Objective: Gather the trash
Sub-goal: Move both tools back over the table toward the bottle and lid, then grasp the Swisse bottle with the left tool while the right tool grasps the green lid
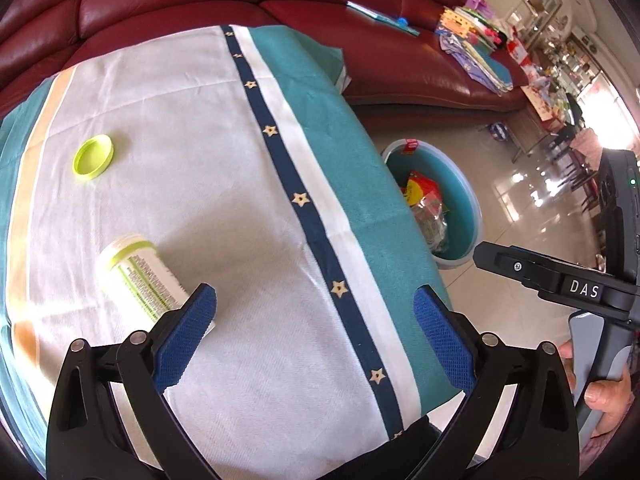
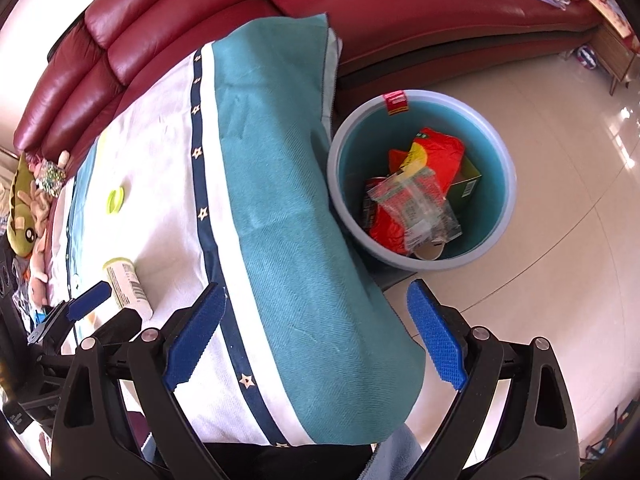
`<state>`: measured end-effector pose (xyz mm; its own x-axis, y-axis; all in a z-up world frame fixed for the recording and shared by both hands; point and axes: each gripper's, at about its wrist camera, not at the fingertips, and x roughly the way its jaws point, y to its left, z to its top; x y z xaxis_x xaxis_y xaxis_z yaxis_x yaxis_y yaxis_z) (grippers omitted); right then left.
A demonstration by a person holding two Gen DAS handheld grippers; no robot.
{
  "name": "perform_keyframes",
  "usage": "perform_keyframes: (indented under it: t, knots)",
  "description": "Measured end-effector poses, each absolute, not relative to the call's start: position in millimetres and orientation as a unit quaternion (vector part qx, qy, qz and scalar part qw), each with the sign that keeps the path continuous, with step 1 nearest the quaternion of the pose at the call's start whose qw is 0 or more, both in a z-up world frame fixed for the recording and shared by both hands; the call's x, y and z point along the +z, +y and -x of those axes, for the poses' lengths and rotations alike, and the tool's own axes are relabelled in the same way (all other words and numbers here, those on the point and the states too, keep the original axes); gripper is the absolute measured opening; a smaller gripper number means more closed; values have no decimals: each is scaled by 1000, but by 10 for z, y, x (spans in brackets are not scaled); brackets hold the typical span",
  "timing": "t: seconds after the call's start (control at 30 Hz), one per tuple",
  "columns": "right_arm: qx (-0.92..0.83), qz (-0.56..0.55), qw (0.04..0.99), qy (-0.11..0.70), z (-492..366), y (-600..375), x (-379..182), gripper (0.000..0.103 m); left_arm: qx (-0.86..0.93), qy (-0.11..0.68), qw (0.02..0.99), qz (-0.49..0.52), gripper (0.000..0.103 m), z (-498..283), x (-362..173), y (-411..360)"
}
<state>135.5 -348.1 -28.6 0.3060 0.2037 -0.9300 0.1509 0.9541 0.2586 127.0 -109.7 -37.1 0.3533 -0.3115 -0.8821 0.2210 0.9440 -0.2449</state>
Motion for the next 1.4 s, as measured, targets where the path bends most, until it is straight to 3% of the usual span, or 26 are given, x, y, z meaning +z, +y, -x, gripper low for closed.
perform_keyframes:
  t: [0.53,1.1,1.23,1.3,1.4]
  knots:
    - [65,-73,798,595,-1406,-2839,-519,88,-47,561,820,108,99,-1275,-811,-314]
    - [62,-53,775,626,-1705,-2584,-702,88,-38,575,812,92,98,-1486,-1026,-288]
    - [56,-53,774,629,-1771,-2552,-700,88,-45,572,815,79,87,-1504,-1033,-306]
    - [52,-53,774,629,-1802,-2525,-691,88,-49,566,820,69,71,-1510,-1018,-326]
    - [51,-51,772,631,-1849,-2458,-685,88,-59,559,824,69,58,-1505,-995,-266]
